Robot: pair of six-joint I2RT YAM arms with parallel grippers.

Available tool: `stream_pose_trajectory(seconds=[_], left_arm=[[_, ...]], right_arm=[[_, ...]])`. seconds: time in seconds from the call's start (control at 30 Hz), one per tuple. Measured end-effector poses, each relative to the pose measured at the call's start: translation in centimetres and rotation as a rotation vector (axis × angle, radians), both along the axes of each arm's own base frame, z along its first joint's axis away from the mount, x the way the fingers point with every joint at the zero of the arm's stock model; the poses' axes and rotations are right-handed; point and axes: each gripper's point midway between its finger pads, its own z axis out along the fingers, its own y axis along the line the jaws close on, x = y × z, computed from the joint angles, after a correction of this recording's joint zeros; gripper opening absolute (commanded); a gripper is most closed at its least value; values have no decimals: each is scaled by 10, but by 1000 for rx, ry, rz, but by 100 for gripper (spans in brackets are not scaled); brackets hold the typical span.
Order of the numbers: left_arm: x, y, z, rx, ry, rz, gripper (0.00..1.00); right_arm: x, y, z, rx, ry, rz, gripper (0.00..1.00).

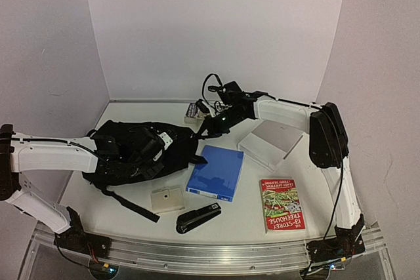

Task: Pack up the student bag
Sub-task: Unzip the student bag at the center of the board.

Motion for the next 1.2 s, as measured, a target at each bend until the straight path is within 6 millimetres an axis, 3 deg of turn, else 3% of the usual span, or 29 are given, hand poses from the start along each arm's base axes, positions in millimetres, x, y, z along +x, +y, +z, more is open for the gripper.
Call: stream_pose_trajectory(seconds=[0.2,0.33,0.47,0.53,0.7,0.8,0.97,1.1,1.13,1.2], left_arm=[[6,13,3,59,-48,56,3],[10,23,2,80,-42,84,23],[8,40,4,99,-18,112,52],[1,40,11,50,3,98,59],[-24,23,47,-136,8,-22,73],[-35,9,51,-167,29,-109,74],[-41,-10,25,-95,100,-210,75],[-36,-18,17,-55,89,-248,71],[-34,-20,15,-45,83,-251,65],[-28,-21,7,8,76,-248,44]], right_arm=[[-24,-5,-11,28,47,45,0],[-63,-3,-10,25,70,95,0],[-96,20,2,43,76,157,0],[-107,30,6,49,80,175,0],[-100,53,23,93,67,174,0],[-96,60,24,107,83,167,0],[-100,63,21,112,120,166,0],[-106,65,22,123,139,174,0],[-107,66,23,126,143,178,0],[-109,67,21,130,149,182,0]])
